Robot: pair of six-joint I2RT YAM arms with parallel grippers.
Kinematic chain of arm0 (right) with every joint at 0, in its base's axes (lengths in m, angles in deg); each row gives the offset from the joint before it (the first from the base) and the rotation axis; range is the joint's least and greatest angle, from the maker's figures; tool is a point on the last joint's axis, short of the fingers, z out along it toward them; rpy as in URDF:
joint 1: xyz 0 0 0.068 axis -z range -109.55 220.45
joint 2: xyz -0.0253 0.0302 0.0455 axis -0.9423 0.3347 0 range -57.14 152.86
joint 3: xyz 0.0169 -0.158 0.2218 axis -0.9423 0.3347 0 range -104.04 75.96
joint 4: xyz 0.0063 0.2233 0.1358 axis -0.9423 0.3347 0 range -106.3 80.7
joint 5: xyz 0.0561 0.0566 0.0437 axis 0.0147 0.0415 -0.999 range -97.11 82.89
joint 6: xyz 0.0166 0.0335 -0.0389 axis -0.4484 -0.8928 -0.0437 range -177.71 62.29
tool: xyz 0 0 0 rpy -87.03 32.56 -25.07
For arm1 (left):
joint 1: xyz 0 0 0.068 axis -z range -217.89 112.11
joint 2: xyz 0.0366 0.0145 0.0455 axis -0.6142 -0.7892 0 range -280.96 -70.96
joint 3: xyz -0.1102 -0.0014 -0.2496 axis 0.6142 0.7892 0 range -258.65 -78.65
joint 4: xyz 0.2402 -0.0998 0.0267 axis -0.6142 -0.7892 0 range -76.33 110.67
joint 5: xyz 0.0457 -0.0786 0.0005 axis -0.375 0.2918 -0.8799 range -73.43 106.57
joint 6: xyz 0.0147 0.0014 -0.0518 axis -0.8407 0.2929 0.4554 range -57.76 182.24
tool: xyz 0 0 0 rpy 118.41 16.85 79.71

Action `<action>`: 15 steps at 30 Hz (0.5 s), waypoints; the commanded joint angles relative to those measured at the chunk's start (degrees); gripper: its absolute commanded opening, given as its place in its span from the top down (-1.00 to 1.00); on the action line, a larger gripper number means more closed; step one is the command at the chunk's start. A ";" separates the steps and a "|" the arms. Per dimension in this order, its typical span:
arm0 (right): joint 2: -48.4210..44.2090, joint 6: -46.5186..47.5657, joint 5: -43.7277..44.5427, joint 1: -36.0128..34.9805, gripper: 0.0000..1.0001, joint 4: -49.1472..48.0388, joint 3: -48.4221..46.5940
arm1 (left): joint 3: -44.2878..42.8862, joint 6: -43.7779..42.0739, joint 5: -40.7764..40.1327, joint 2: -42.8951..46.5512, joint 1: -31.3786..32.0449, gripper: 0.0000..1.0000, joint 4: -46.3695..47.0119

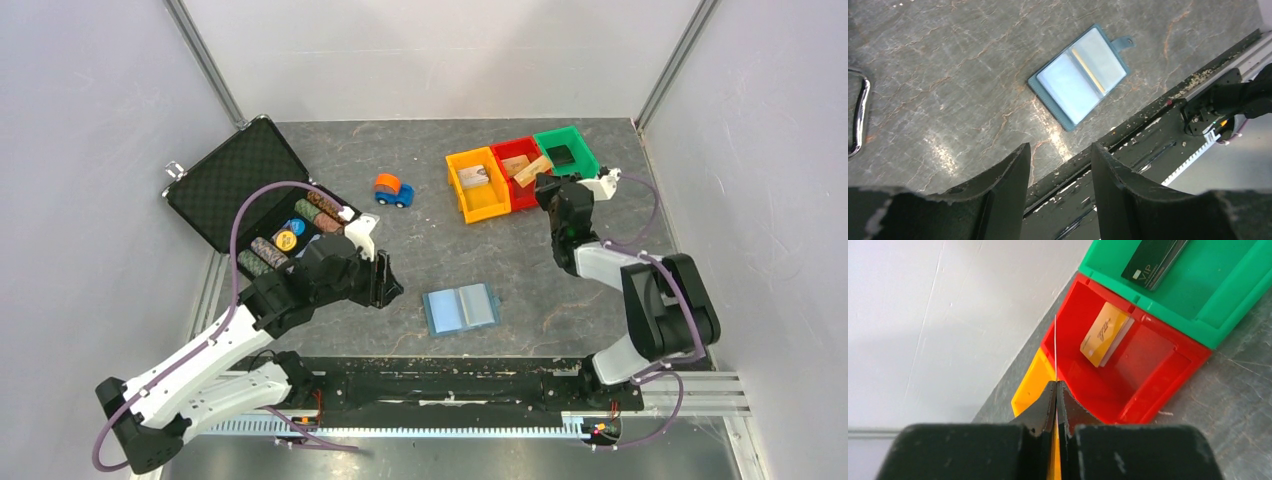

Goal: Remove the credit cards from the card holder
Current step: Place the credit card in the storage box.

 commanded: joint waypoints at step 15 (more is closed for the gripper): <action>17.83 -12.01 11.67 -1.56 1.00 1.54 -19.49 | 1.07 -3.65 -3.76 5.76 0.17 -0.11 -0.39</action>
